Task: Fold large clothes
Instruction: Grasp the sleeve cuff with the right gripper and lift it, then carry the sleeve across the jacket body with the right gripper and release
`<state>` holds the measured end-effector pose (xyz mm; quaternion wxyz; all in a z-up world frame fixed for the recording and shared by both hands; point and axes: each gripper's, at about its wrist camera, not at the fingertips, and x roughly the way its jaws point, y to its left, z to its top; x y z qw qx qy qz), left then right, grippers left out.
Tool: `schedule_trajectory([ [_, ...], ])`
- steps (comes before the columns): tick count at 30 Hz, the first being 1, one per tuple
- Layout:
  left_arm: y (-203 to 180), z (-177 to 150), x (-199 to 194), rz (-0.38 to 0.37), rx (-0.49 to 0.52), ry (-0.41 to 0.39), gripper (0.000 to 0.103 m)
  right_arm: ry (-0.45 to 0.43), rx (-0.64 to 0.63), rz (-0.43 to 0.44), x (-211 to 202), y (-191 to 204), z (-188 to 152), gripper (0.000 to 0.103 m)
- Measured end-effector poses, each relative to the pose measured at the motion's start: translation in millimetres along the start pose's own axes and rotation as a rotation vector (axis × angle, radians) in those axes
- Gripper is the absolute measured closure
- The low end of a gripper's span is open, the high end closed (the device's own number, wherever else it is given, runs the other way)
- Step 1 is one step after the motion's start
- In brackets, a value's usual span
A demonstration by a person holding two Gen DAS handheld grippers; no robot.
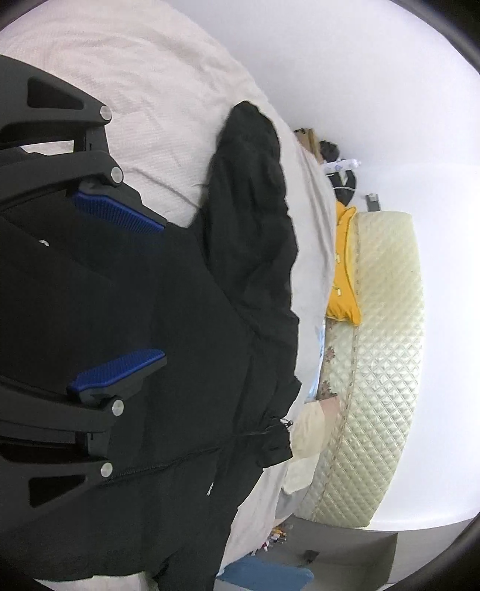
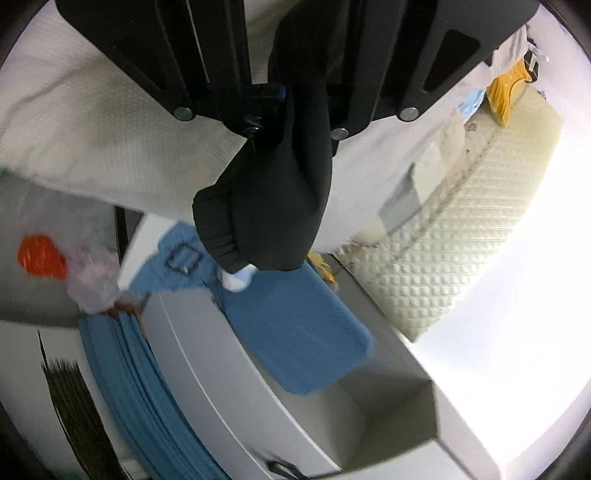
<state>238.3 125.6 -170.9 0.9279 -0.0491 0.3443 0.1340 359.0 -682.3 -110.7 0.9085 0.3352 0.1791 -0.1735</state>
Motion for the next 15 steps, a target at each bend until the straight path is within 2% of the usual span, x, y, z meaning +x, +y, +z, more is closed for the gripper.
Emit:
schedule_trajectory([
  [5, 13.5, -3.2, -8.9, -0.037, -0.021, 0.012, 0.038, -0.027, -0.063, 0.036, -48.3, 62.5, 16.9, 0.097],
  [8, 21.4, -4.3, -19.5, -0.040, -0.049, -0.017, 0.038, -0.055, -0.161, 0.071, -85.8, 120.3, 23.2, 0.097],
  [15, 37.2, -8.7, -41.8, -0.098, -0.047, -0.051, 0.038, -0.101, -0.331, 0.156, -155.9, 243.3, -5.4, 0.097],
])
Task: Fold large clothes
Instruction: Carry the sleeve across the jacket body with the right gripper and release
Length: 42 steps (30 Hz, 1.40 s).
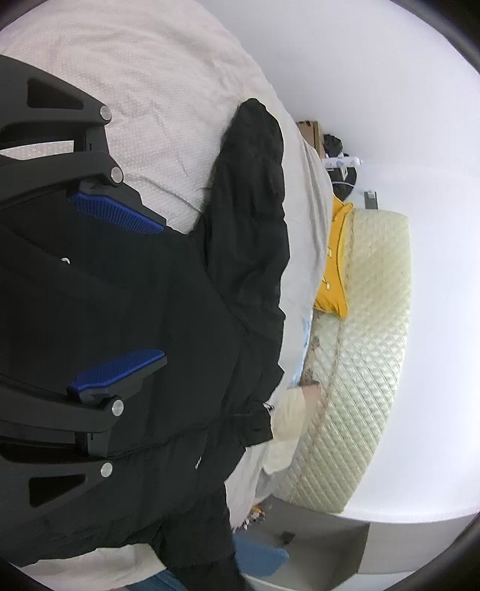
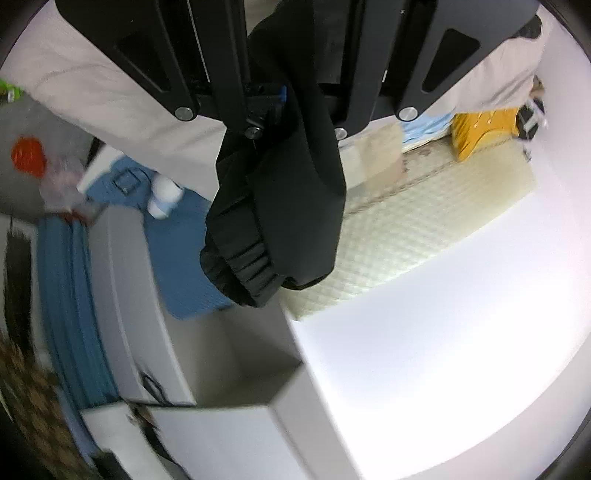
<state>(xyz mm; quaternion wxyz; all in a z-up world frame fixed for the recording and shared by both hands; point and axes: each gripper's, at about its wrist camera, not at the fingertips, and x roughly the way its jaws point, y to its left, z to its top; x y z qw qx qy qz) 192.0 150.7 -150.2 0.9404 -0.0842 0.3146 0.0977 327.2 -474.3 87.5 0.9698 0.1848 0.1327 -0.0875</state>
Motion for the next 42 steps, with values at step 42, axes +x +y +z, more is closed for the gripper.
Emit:
schedule_trajectory([
  [42, 72.3, -1.1, 24.8, -0.025, -0.085, 0.045, 0.038, 0.519, -0.716, 0.384, 71.7, 388.8, -476.6, 0.096],
])
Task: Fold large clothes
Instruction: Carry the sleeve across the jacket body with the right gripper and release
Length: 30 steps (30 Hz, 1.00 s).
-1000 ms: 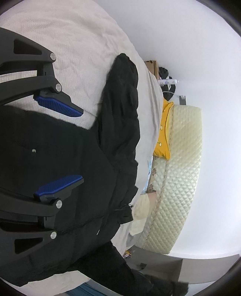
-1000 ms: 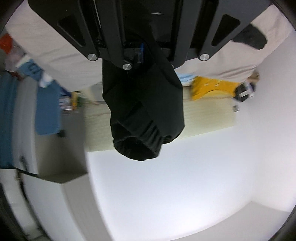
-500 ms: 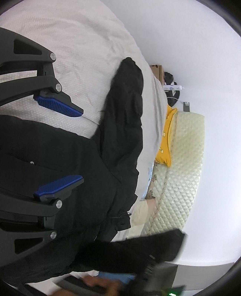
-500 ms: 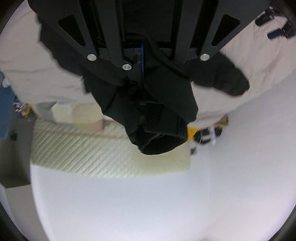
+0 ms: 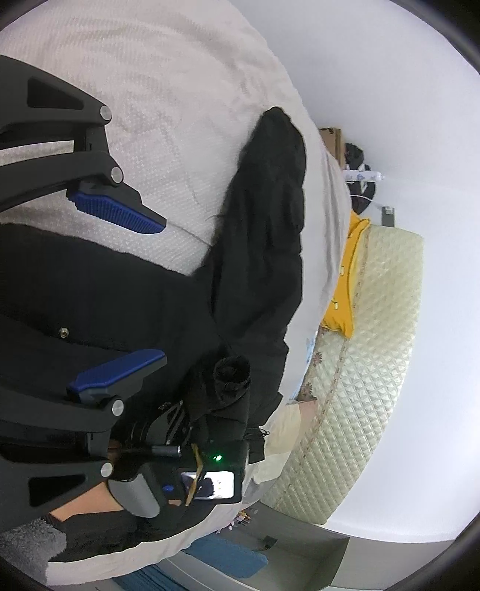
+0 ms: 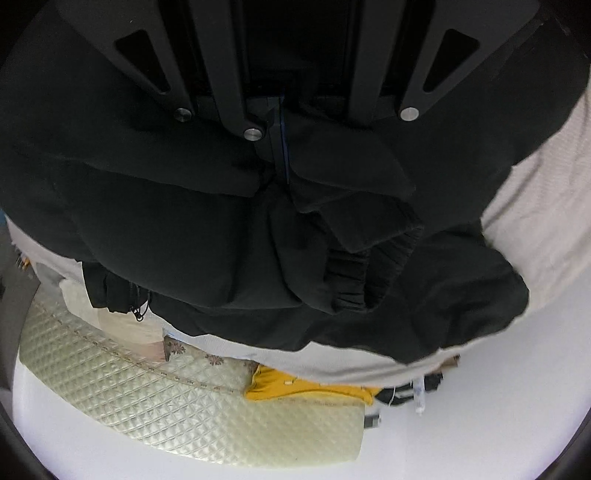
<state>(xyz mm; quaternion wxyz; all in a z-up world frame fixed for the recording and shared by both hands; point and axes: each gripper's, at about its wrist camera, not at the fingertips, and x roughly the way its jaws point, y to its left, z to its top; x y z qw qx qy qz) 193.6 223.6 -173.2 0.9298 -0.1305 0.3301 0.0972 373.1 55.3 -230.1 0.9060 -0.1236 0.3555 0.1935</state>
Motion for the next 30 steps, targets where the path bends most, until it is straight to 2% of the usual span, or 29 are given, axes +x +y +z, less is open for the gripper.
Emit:
schedule_trajectory([
  [3, 1.3, -0.8, 3.2, 0.009, 0.002, 0.002, 0.038, 0.024, -0.003, -0.016, -8.2, 2.6, 3.2, 0.093],
  [4, 2.2, -1.0, 3.6, 0.009, 0.000, 0.002, 0.038, 0.030, 0.003, -0.011, -16.2, 4.2, 4.5, 0.085],
  [5, 3.3, -1.0, 3.4, 0.008, -0.005, 0.002, 0.038, 0.028, 0.001, -0.004, -24.7, 7.0, 5.9, 0.071],
  [6, 4.2, -1.0, 2.4, 0.004, -0.011, 0.000, 0.038, 0.029, -0.004, 0.002, -33.8, 8.8, 7.0, 0.062],
  [7, 4.7, -1.0, 1.8, 0.002, -0.015, -0.002, 0.038, 0.028, -0.002, 0.012, -39.3, 10.4, 6.4, 0.047],
  [8, 5.3, -1.0, 0.5, 0.001, -0.018, -0.004, 0.038, 0.029, 0.003, 0.024, -44.7, 10.9, 7.1, 0.035],
  [10, 5.8, -0.6, -3.2, -0.001, -0.021, -0.013, 0.038, 0.021, 0.026, 0.058, -60.1, 6.8, 6.4, 0.027],
  [14, 6.3, -2.1, -9.4, -0.001, -0.024, -0.025, 0.038, -0.025, 0.062, 0.095, -96.2, -10.3, 5.0, 0.027],
  [17, 1.4, -1.6, -15.3, -0.010, -0.009, -0.025, 0.038, -0.065, 0.091, 0.071, -127.3, -28.0, 0.4, 0.027],
  [22, -10.1, -2.7, -38.0, -0.033, 0.020, -0.067, 0.038, -0.129, 0.140, 0.032, -179.5, -55.4, -14.6, 0.027],
  [30, -44.3, -15.9, -67.7, -0.055, 0.126, -0.113, 0.038, -0.193, 0.197, -0.020, -248.6, -83.8, -51.6, 0.026],
])
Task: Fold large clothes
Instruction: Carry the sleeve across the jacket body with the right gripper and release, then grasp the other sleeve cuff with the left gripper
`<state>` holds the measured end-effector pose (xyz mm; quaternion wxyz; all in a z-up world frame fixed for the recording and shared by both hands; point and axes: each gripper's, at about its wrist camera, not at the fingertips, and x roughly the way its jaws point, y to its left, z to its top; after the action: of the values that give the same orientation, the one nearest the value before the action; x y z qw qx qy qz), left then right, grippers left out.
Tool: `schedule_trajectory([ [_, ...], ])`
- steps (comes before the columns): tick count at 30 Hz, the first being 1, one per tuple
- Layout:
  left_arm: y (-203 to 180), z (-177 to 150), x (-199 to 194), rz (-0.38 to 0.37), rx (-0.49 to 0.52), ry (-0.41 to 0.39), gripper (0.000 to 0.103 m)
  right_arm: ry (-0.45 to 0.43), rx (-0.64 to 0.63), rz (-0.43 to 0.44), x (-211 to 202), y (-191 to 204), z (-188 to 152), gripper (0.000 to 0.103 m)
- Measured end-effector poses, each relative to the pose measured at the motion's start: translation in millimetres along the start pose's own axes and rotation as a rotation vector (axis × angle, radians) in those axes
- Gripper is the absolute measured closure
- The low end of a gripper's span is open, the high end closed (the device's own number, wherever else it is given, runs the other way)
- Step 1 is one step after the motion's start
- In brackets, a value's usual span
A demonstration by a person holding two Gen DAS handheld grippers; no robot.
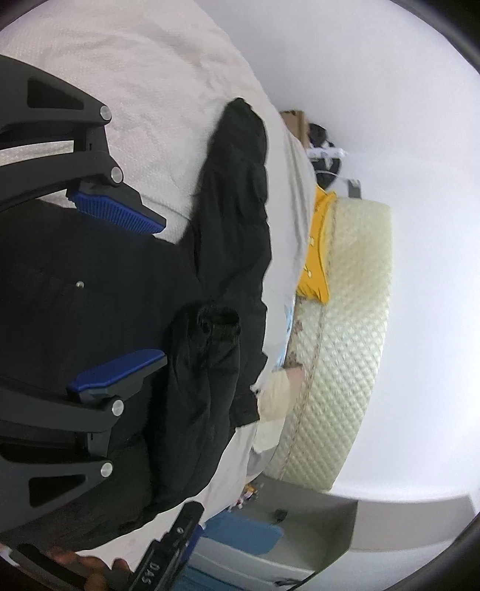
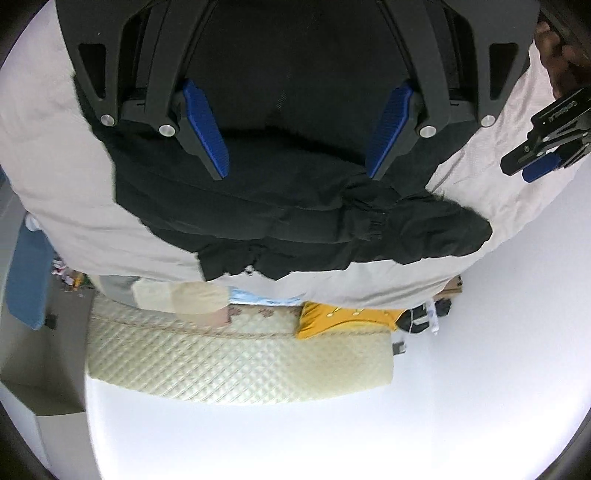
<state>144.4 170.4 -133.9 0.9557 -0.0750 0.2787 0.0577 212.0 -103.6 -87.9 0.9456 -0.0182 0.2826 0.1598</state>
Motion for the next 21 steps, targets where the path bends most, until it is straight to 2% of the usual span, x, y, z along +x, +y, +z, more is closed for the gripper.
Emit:
schedule_trajectory([
  [8, -35.4, -11.7, -17.8, -0.034, 0.085, -0.013, 0.038, -0.029, 0.051, -0.051, -54.4, -36.9, -17.0, 0.023],
  [12, -46.5, -18.0, -22.4, -0.058, 0.094, 0.003, 0.038, -0.057, 0.072, -0.088, -85.3, -51.9, -26.3, 0.023],
  [15, -54.2, -23.6, -25.5, -0.062, 0.106, 0.006, 0.038, -0.093, 0.058, -0.106, -107.9, -54.3, -36.9, 0.021],
  [21, -68.0, -31.4, -26.2, -0.079, 0.139, 0.021, 0.038, -0.100, 0.037, -0.096, -132.9, -48.4, -56.5, 0.019],
])
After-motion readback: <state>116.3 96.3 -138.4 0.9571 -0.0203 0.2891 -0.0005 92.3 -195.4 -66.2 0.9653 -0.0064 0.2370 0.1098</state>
